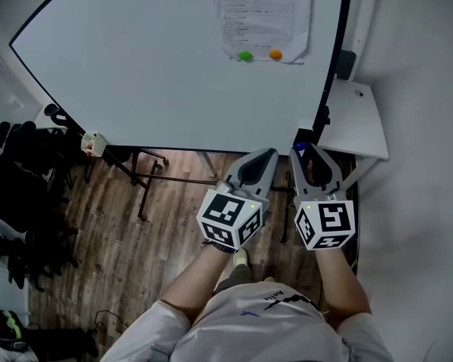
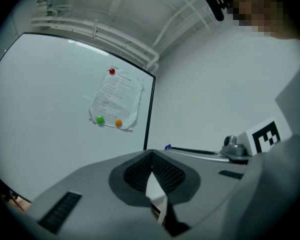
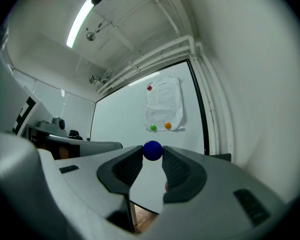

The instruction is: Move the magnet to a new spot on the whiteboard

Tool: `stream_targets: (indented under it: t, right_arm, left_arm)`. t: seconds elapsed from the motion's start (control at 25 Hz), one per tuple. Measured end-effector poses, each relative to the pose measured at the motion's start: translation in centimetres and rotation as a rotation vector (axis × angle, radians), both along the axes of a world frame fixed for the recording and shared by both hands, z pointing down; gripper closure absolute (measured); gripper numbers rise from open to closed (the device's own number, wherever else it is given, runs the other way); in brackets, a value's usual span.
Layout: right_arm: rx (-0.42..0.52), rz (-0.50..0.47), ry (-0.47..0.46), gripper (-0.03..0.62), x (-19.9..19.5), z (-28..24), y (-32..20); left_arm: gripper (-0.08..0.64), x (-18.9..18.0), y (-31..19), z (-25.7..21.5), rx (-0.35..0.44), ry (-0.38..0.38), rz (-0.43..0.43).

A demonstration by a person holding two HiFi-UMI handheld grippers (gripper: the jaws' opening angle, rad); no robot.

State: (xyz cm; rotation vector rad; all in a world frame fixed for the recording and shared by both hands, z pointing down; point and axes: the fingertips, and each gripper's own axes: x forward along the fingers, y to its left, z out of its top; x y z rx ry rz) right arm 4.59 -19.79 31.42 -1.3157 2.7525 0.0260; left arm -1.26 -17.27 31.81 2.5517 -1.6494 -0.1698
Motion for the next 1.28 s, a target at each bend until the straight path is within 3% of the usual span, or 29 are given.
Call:
stream_targets:
  t: [0.6, 1.28]
  right_arm:
    - [0.026, 0.054, 0.02, 0.463, -1.6, -1.8, -6.4]
    - [0.03, 0.171, 0.046, 0.463, -3.8, -3.1, -14.7]
  left_arm:
    - [0.549, -2.7, -4.9, -1.3, 0.048, -0.014, 0.007]
    - [0.549, -6.3, -11.6, -1.0, 0.046, -0.014, 0.082]
